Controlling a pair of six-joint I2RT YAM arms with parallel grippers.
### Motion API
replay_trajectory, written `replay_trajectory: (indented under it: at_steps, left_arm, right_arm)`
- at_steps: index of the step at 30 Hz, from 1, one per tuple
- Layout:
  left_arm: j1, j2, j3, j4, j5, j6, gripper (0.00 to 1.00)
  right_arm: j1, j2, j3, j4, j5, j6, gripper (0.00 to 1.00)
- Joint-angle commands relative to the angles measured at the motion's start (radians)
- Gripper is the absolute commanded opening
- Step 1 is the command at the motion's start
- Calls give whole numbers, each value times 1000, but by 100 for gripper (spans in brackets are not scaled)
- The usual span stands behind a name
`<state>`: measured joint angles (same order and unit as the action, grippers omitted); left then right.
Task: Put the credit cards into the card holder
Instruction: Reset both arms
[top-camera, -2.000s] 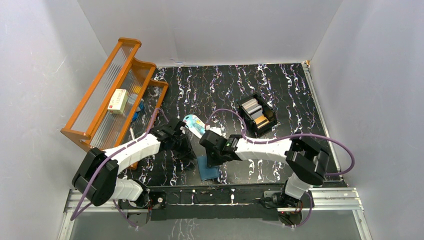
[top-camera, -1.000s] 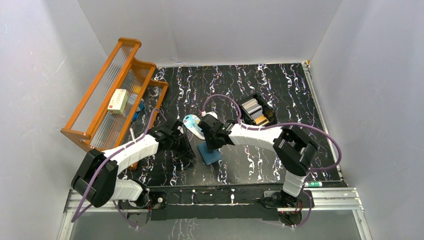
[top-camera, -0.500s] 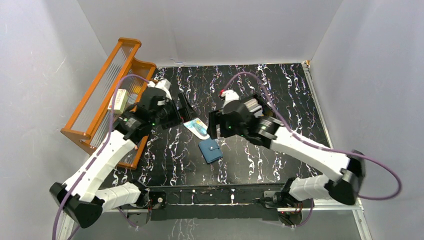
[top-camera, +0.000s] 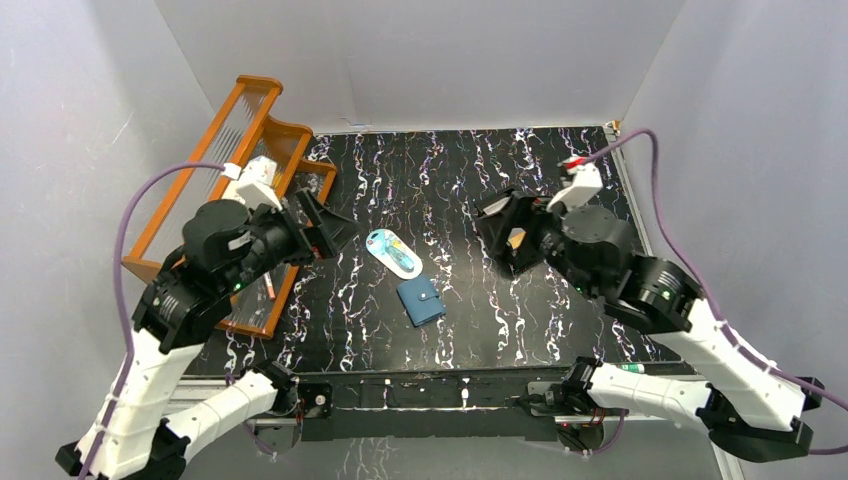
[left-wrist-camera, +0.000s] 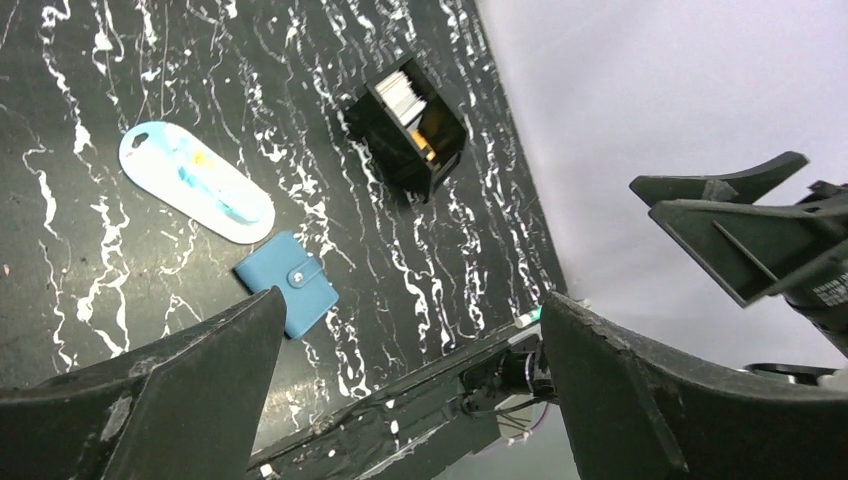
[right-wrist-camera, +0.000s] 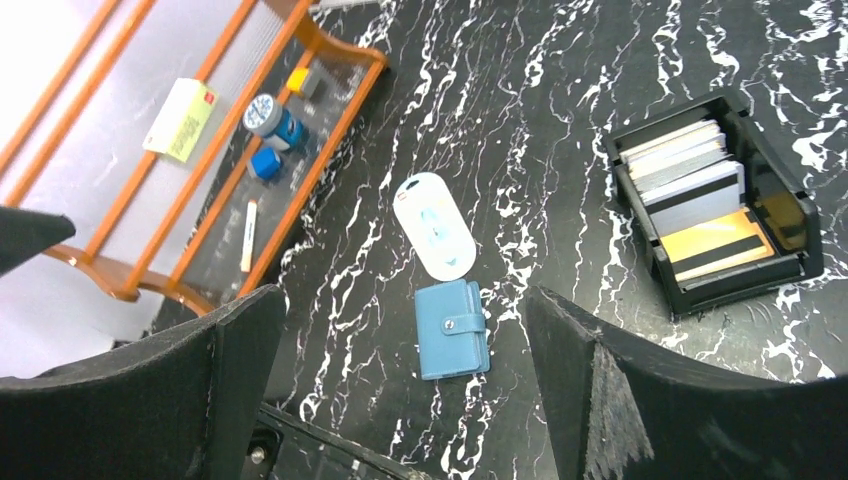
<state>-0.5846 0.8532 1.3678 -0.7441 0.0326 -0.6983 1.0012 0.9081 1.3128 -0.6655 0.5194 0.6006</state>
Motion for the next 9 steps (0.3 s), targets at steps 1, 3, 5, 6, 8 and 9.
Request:
replay_trajectory:
  at_steps: [1,3,5,6,8,9]
  left_arm:
    - [5,-48,-28,34,-11,15,99]
    - [5,-54,-51,41,-21,13,99]
    - [5,-56,-101,66,-15,4,99]
    - [4,-53,-111,69,-12,6,99]
    - [5,-53,-120,77,-19,18,99]
    - [5,-56,-126,80,-28,20,99]
  right_arm:
    - [-4,-67,-28,-23,98,70,98]
    - [-4,-91,-48,-29,101,94,98]
    - [-5,-110,-69,-31,95,125,98]
    - [-4,-106,-69,-35,94,128,98]
    - [-4,-101,-63,-37,90,131,98]
    - [-4,-105,-74,-23,90,132,98]
